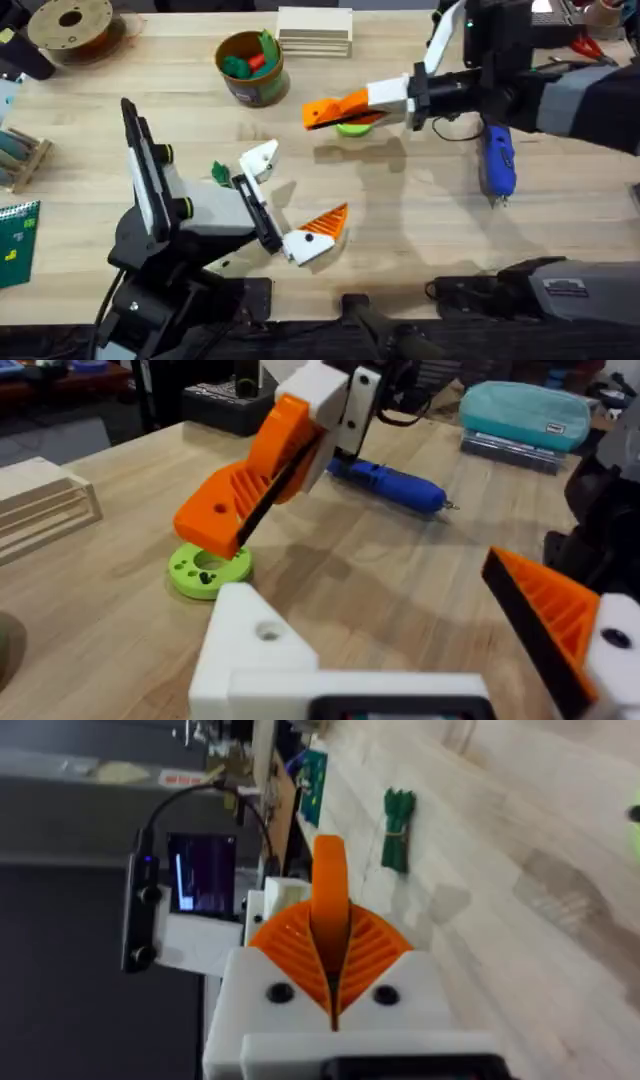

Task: Pick up the gripper from the table and insert it into the empty holder that is missing its gripper. Then pick up a screw, insert it into the mounting hole, and use the screwdriver to tighten it. Finally, clean up the table by picking up the vegetable and placing it into the bucket.

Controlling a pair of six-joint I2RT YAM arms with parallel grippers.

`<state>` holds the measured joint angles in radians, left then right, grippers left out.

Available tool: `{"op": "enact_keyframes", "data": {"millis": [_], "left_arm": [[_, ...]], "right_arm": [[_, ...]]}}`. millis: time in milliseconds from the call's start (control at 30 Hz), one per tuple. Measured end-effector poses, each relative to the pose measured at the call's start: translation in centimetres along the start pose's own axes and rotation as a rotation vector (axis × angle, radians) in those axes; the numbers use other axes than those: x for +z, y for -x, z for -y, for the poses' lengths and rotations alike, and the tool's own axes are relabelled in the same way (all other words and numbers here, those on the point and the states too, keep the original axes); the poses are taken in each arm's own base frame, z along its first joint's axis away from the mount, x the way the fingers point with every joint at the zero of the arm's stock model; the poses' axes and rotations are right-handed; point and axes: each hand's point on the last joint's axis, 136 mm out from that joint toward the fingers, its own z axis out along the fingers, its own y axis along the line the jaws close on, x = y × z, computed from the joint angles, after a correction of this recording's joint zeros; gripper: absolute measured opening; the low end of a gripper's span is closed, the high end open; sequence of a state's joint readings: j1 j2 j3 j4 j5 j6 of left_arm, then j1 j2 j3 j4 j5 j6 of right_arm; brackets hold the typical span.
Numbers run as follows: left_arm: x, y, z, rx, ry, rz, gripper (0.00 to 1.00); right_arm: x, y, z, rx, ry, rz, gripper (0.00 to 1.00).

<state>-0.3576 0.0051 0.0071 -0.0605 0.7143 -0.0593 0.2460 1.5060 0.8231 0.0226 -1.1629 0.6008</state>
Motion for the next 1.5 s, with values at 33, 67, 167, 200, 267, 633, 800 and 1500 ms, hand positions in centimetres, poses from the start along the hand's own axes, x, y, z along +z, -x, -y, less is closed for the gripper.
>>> {"op": "enact_keyframes", "data": {"millis": [33,67,167,200,267,633,800,1500], "left_arm": [[0.0,0.0,0.0,0.000,0.000,0.000,0.987],[0.0,0.0,0.0,0.000,0.000,0.000,0.987],[0.0,0.0,0.0,0.000,0.000,0.000,0.987],[0.0,0.0,0.0,0.000,0.000,0.000,0.987],[0.0,0.0,0.0,0.000,0.000,0.000,0.987],[0.0,0.0,0.0,0.000,0.000,0.000,0.987],[0.0,0.0,0.0,0.000,0.000,0.000,0.987],[0.0,0.0,0.0,0.000,0.000,0.000,0.987]], "right_arm": [[0.3,-0.2,-0.3,0.001,0.009,-0.014,0.019],[0.7,-0.5,-0.6,-0.001,0.019,-0.031,0.019],[1.8,-1.7,-1.3,0.012,0.056,-0.092,0.019],[2.0,-2.1,-1.4,0.017,0.068,-0.112,0.019],[2.5,-2.8,-1.7,0.028,0.089,-0.145,0.019],[2.4,-3.7,-2.7,0.060,0.151,-0.200,0.019],[2.4,-4.3,-2.1,0.130,0.152,-0.228,0.019],[3.4,-5.3,-1.6,0.194,0.224,-0.316,0.019]]}}
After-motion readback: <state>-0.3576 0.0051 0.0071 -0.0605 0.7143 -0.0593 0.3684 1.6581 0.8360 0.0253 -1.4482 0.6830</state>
